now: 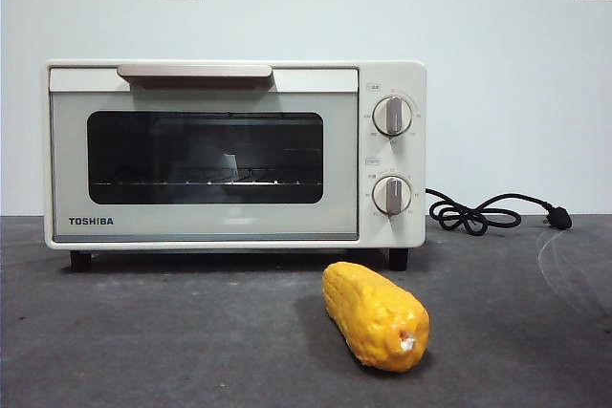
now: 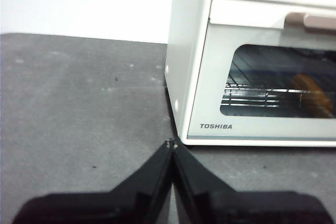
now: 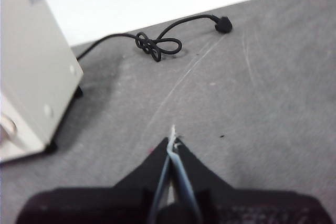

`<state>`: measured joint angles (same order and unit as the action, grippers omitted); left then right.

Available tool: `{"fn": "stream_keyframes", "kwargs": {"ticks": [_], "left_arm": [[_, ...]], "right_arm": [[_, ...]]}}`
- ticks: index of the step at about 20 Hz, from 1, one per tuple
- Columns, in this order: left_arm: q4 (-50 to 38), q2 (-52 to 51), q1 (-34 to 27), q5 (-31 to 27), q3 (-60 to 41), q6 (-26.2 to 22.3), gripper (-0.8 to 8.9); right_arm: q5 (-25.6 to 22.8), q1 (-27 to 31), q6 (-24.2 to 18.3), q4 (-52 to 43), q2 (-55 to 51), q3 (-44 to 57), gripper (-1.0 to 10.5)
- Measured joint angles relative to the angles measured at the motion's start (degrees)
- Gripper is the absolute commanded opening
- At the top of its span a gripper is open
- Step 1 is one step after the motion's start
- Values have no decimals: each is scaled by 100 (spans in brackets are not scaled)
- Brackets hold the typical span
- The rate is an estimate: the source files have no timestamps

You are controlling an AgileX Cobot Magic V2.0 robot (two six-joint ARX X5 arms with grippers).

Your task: Take the corn from the table,put the corn in the oven

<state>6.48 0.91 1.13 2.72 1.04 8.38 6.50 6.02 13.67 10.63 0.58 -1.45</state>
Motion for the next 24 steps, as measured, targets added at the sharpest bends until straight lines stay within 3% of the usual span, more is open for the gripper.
{"fn": "stream_keyframes", "kwargs": {"ticks": [7,11,16,21,24], "left_arm": [[20,0,0,378,-2,1263,-4],[-63,0,0,1134,7,1679,-6],[-59,168,0,1965,365,1790,-6],[317,837,0,2376,1029,1764,-6],[804,1443,0,2643,1464,1504,-6]], "right_arm": [[72,0,1005,-2,0,0,0],[562,0,1392,-195,2,0,-1],[1368,0,1554,-575,57,-238,-3],[2026,0,1572,-208,479,-990,-3],[2461,0,1467,131,931,-1464,-3]]}}
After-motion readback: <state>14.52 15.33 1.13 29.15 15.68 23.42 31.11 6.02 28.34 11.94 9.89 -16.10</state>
